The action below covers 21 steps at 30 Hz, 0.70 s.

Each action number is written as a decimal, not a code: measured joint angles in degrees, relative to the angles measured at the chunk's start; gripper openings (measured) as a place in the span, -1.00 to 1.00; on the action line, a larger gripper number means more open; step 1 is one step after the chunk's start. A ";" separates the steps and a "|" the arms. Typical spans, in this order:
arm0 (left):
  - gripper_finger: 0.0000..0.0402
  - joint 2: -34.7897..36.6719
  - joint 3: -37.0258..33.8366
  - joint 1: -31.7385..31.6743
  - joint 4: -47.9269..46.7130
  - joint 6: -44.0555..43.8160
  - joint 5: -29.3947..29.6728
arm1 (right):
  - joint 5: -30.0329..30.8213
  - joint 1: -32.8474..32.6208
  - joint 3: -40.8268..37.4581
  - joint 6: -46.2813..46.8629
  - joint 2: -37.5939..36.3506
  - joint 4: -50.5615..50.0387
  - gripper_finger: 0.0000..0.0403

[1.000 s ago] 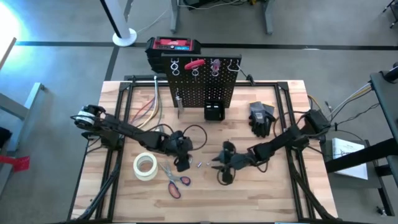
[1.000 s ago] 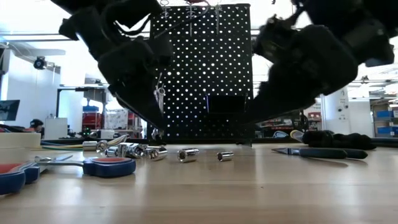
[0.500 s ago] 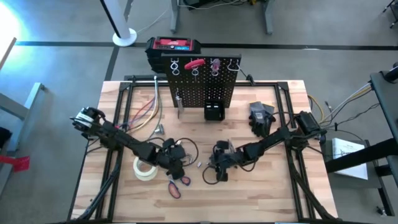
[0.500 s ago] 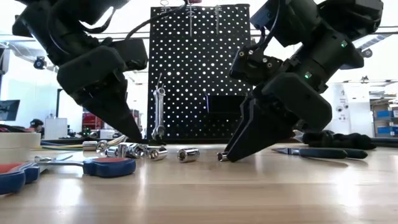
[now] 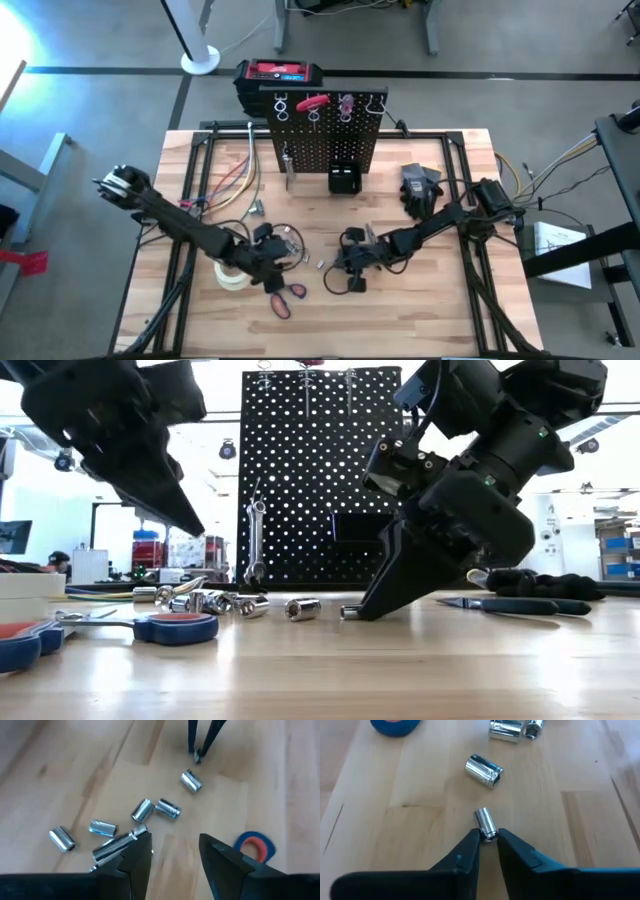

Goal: Hang tools onto peg board
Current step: Put the socket into the black bin on the peg board

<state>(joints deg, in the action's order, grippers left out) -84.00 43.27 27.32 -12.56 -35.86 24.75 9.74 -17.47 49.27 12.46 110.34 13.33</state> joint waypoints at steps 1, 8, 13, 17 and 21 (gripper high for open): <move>-0.23 1.21 -0.46 0.30 -0.27 -0.28 0.23 | 0.00 0.06 0.30 -0.20 0.21 -0.04 -0.74; -0.23 7.97 -3.73 2.83 -0.29 -3.18 2.04 | 0.28 0.17 2.79 -2.27 1.31 -0.87 -0.64; -0.23 10.06 -4.74 4.68 -0.44 -4.89 5.06 | 0.22 0.46 3.42 -3.57 1.45 -0.97 -0.49; -0.23 9.90 -5.22 5.52 -0.11 -5.86 6.32 | -1.80 0.85 3.42 -4.62 1.45 -0.93 -0.45; -0.23 9.48 -5.88 5.65 0.19 -7.28 7.54 | -2.82 1.00 3.42 -4.77 1.45 -0.84 -0.66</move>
<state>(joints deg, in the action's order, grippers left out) -74.52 37.40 32.97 -12.38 -43.14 32.29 6.92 -16.47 52.69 7.69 111.79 12.49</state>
